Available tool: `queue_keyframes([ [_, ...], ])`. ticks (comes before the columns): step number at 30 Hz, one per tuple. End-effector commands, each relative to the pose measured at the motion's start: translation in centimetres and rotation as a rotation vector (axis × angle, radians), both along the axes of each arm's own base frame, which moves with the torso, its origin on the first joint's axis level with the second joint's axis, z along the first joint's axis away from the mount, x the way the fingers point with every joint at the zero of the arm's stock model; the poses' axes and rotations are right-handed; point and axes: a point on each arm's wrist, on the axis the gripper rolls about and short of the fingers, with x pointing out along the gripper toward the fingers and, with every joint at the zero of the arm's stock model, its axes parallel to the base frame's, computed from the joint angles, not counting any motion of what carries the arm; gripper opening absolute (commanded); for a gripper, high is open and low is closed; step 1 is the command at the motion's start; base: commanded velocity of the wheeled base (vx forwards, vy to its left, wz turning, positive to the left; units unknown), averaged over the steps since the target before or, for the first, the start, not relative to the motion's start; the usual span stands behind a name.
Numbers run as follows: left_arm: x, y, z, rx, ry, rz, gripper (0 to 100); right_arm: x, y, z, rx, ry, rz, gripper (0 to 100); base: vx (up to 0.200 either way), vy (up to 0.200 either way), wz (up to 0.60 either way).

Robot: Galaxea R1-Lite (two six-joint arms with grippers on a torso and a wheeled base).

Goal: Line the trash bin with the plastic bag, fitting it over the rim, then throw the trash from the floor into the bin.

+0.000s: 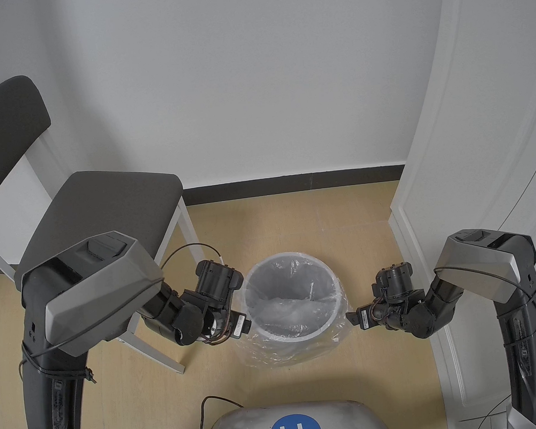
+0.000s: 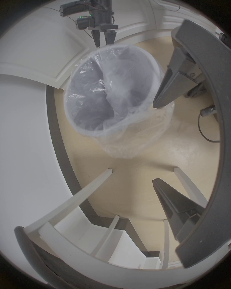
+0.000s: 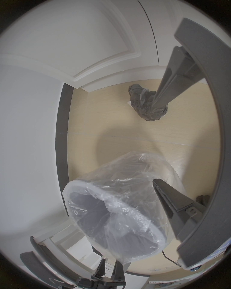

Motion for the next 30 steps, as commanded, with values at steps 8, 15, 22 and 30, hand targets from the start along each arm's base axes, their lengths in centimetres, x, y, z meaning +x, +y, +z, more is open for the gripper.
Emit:
queue_keyframes([
  [8,-0.3,0.8,0.6,-0.018,0.032,-0.021,100,-0.1,0.0,0.3,-0.001,-0.003,0.003,100,0.0,0.0,0.0],
  [15,0.6,1.2,-2.4,-0.026,0.095,-0.025,100,-0.7,-0.3,1.5,-0.021,-0.015,0.02,100,0.0,0.0,0.0],
  [22,1.3,1.4,-4.5,-0.017,0.121,-0.015,100,-1.7,-0.5,4.8,-0.011,-0.062,0.03,100,0.0,0.0,0.0],
  [30,1.3,1.2,-4.5,-0.04,0.133,-0.033,100,-3.3,3.0,6.6,0.072,-0.155,0.105,100,0.0,0.0,0.0],
])
